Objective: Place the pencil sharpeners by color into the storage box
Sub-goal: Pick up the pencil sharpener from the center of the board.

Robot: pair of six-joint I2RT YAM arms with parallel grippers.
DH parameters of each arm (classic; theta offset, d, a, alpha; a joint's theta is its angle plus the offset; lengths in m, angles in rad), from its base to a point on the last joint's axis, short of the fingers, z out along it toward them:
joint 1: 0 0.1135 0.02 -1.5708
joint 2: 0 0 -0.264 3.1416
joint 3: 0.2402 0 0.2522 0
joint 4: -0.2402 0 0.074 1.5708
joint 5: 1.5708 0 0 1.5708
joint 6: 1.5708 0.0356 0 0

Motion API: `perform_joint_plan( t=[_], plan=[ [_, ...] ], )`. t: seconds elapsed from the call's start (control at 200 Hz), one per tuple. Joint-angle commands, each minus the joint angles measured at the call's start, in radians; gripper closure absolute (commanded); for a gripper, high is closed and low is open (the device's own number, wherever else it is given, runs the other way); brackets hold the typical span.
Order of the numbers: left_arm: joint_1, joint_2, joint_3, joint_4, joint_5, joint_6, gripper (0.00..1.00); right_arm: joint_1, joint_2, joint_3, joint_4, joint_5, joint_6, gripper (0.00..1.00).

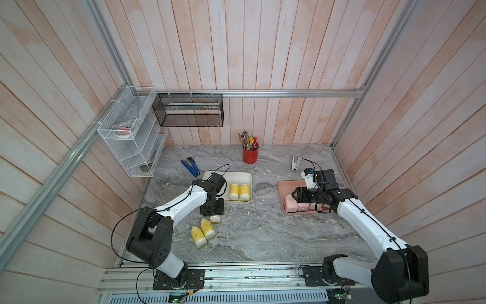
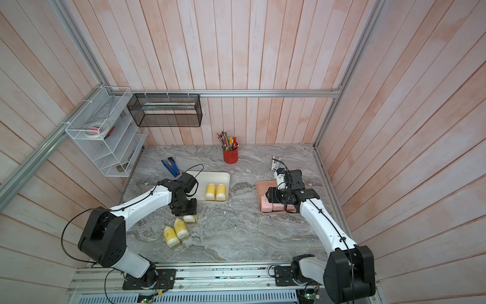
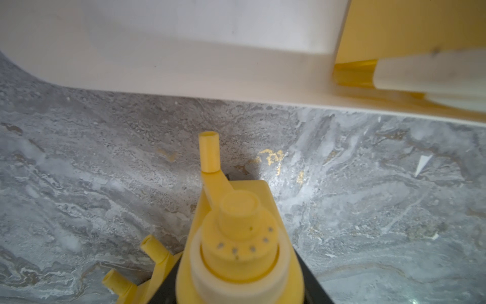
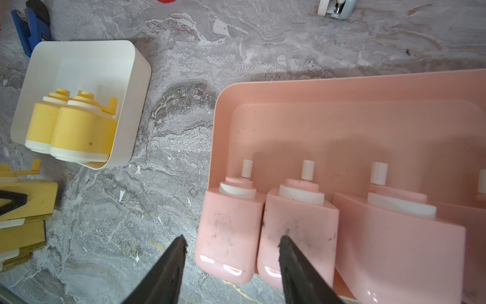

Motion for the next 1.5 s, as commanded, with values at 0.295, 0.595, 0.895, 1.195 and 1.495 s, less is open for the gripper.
perform_joint_plan(
  t=[0.295, 0.595, 0.895, 1.195, 1.495],
  plan=[
    [0.001, -0.073, 0.151, -0.159, -0.030, 0.037, 0.50, -0.004, -0.031, -0.003, 0.007, -0.014, -0.005, 0.41],
    [0.004, -0.033, 0.280, -0.230, -0.052, 0.084, 0.50, -0.004, -0.040, -0.004, 0.006, -0.008, -0.002, 0.41],
    [0.028, 0.084, 0.393, -0.225, -0.036, 0.151, 0.50, -0.005, -0.049, 0.000, 0.002, -0.004, -0.002, 0.41],
    [0.090, 0.167, 0.460, -0.209, -0.026, 0.207, 0.50, -0.003, -0.036, 0.005, -0.004, -0.004, -0.017, 0.41],
    [0.123, 0.249, 0.502, -0.184, -0.010, 0.247, 0.50, -0.003, -0.042, 0.009, -0.007, 0.001, -0.020, 0.41]
  ],
)
